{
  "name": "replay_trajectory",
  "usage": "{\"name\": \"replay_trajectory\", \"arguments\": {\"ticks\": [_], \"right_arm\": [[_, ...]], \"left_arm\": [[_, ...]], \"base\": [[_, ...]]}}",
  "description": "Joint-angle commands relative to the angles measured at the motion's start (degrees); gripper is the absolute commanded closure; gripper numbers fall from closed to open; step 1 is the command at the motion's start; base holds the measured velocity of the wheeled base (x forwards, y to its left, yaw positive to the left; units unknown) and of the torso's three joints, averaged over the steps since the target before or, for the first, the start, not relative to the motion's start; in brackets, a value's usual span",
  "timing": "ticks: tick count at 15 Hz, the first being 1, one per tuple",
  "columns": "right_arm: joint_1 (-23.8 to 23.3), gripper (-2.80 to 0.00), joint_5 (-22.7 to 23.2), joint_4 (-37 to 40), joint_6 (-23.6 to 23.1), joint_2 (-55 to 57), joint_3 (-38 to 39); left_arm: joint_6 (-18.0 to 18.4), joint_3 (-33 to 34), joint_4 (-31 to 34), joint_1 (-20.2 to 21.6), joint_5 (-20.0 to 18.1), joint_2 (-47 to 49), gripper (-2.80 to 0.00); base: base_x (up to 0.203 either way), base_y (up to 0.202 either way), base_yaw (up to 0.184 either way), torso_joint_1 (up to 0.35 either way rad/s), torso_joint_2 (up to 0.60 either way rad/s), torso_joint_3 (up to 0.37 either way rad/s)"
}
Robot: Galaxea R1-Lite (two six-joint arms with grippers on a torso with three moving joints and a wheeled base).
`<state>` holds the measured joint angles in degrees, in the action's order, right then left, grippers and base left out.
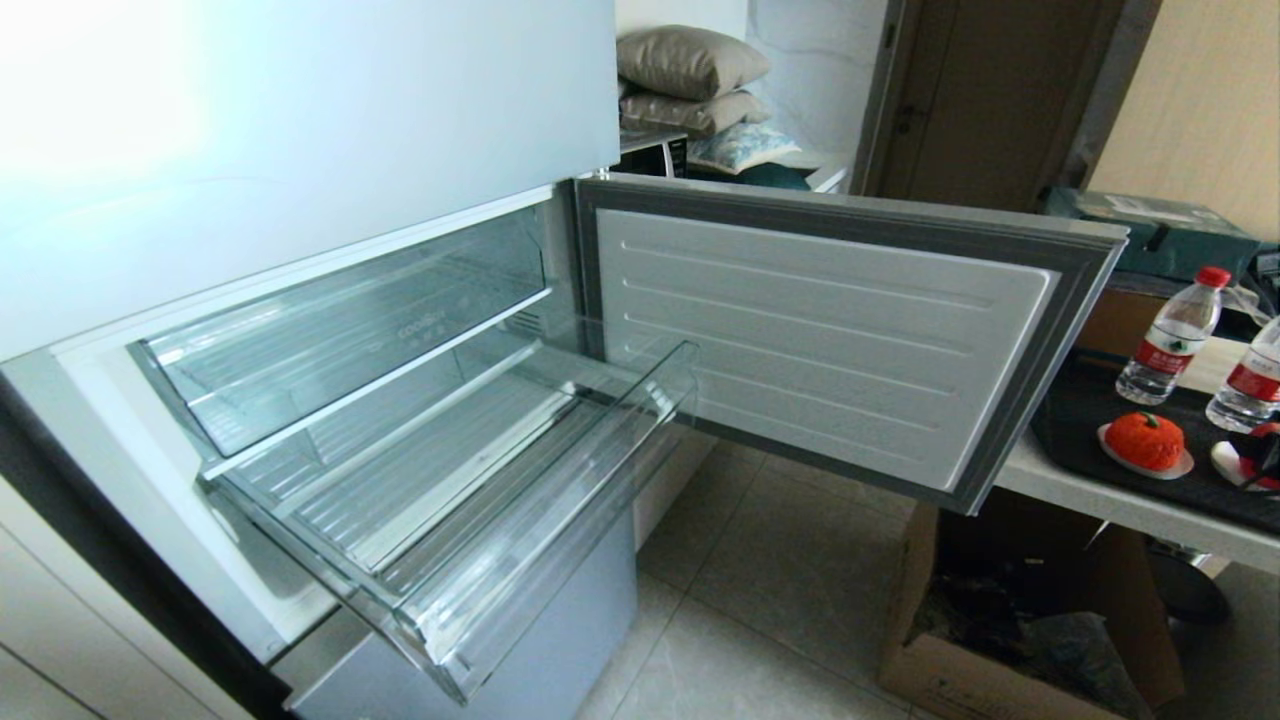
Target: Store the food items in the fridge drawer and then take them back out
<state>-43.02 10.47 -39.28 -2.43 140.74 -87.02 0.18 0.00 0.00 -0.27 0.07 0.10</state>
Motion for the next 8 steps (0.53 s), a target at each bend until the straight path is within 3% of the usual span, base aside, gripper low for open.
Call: {"name": "replay_trajectory", "arguments": {"ticks": [1, 3, 4, 8], "right_arm": [[0.04, -2.8, 0.08, -0.27, -0.03, 0.32, -0.13], [0.04, -2.8, 0.08, -0.27, -0.03, 0.68, -0.43], [0.04, 0.0, 0.08, -0.27, -0.2, 0.68, -0.43], [-0.19, 0.0, 0.01, -0.27, 0.17, -2.22, 0.11]], "left_arm": [[-0.01, 0.0, 0.0, 0.0, 0.01, 0.08, 0.0], [-0.01, 0.0, 0.0, 0.0, 0.01, 0.0, 0.0], [-0.01, 0.0, 0.0, 0.0, 0.01, 0.07, 0.0], [-0.01, 0.0, 0.0, 0.0, 0.01, 0.03, 0.0]], "base": [[0.0, 0.0, 0.0, 0.0, 0.0, 0.0], [0.0, 0.0, 0.0, 0.0, 0.0, 0.0], [0.0, 0.0, 0.0, 0.0, 0.0, 0.0], [0.0, 0.0, 0.0, 0.0, 0.0, 0.0]]}}
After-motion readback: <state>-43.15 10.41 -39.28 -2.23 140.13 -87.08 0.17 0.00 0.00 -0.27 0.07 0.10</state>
